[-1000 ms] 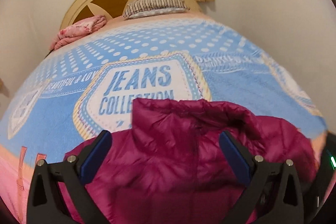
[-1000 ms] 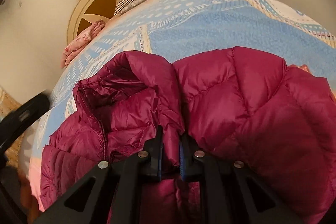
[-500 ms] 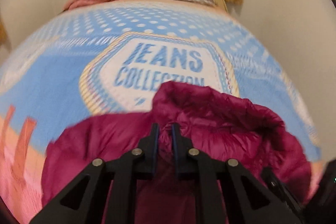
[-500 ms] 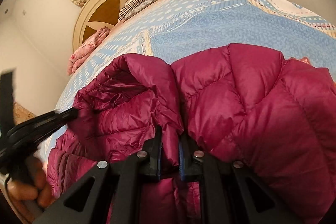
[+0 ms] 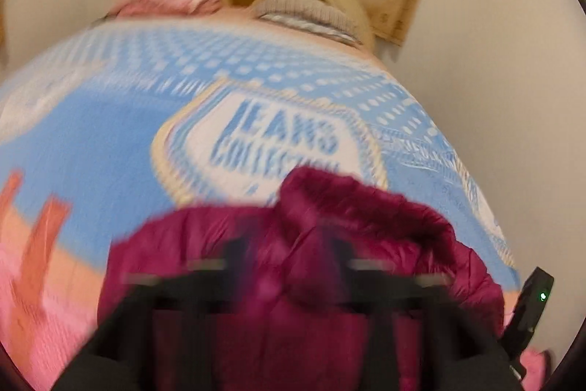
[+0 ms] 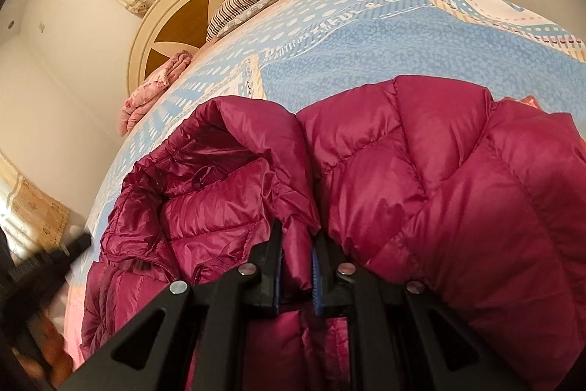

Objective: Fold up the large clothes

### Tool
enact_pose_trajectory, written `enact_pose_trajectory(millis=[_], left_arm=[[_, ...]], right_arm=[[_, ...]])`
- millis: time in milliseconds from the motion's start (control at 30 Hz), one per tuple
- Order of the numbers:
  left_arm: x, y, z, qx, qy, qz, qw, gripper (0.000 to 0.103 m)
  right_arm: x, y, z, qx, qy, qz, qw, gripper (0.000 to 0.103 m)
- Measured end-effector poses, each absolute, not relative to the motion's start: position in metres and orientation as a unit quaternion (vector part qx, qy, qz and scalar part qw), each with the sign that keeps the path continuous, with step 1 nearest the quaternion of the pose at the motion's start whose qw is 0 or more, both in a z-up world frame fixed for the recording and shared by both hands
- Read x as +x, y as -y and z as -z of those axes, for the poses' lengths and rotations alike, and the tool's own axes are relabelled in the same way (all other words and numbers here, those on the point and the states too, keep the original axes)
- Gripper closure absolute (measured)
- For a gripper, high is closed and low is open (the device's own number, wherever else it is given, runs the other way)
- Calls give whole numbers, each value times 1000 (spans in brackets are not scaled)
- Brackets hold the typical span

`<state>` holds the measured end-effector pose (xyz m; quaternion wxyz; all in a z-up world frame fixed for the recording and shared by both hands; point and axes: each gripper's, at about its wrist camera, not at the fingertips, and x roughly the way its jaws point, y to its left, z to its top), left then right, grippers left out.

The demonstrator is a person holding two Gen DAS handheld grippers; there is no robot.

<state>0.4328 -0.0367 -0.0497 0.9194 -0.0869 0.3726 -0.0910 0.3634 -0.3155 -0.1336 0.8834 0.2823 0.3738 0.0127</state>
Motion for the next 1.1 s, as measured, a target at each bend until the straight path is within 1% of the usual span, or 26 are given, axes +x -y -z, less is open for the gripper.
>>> enact_pose_trajectory(millis=[33,67,100,133,167,200,233,267,300,400,467,567,600,633,700,867,967,1033,1100], left_arm=[[445,48,49,-63,-371,83,923,1],[453,52,51,-54,-374,76,923,1],[467,58,60,-45,-395,69,915,2],[474,59,67,-46,-411,70,908,17],[484,61,77,-56,-436,72,895,37],[491,60,90,-75,-466,83,878,84],[492,58,98,-95,-485,93,864,93],[489,52,103,-123,-485,98,860,93],[482,47,100,-130,-469,99,868,94],[447,40,85,-111,-419,100,896,94],[428,32,83,-114,-402,98,903,94],[415,20,96,-122,-401,81,904,94],[416,14,107,-131,-410,68,900,93],[423,10,121,-144,-426,55,892,89],[433,2,137,-177,-427,60,884,87],[441,8,140,-174,-414,47,892,87],[436,-1,142,-194,-409,59,890,86],[435,-4,142,-200,-407,62,889,87],[435,-3,142,-198,-405,61,890,87]], right_arm=[[363,316,134,283,-373,-13,883,93],[363,316,134,283,-373,-13,884,93],[363,316,134,284,-372,-13,884,93],[363,316,134,284,-371,-14,884,93],[363,316,134,284,-371,-14,884,93],[363,317,135,285,-371,-14,884,92],[363,317,135,285,-371,-15,884,93],[363,317,135,286,-371,-15,883,92],[363,317,135,287,-371,-15,883,92],[363,319,136,292,-370,-17,882,93],[363,320,137,296,-369,-18,881,93],[363,321,137,299,-368,-18,880,93],[363,322,137,301,-368,-18,880,93],[363,322,138,303,-367,-19,879,93],[363,323,138,305,-366,-19,879,93],[355,327,134,296,-385,-16,874,92],[340,339,127,311,-399,-22,862,90],[324,346,115,311,-389,0,867,86],[310,354,94,288,-359,76,885,85]])
